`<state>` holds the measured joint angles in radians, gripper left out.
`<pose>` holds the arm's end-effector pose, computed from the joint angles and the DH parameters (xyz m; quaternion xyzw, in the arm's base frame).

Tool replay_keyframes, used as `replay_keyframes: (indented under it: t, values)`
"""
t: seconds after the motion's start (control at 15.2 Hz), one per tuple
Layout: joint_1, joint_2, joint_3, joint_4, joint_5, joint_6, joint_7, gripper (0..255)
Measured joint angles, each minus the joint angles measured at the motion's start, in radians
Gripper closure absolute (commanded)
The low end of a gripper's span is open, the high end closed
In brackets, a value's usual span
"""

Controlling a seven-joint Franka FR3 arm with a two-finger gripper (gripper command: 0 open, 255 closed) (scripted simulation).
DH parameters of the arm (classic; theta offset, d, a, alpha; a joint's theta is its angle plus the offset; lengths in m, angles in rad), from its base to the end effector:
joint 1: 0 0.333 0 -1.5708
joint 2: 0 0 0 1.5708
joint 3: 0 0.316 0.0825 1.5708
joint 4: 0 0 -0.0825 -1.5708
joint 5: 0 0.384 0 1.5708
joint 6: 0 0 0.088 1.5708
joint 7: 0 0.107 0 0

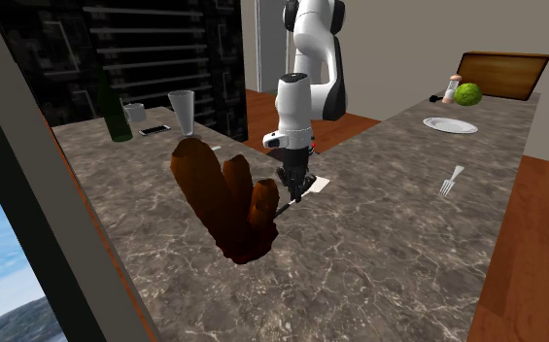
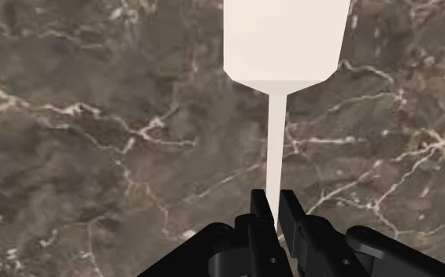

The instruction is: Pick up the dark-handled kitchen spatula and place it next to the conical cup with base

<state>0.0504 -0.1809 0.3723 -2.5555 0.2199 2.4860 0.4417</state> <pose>0.4113 0.1815 0.3374 -0.9935 0.0941 -0.0312 0.0567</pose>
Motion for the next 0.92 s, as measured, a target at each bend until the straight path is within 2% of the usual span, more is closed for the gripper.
replay_keyframes:
  t: [0.33, 0.92]
  values:
    - [0.000, -0.011, -0.002, 0.007, 0.001, -0.019, 0.000, 255]
    - [0.003, -0.101, -0.019, 0.057, 0.011, -0.155, -0.004, 255]
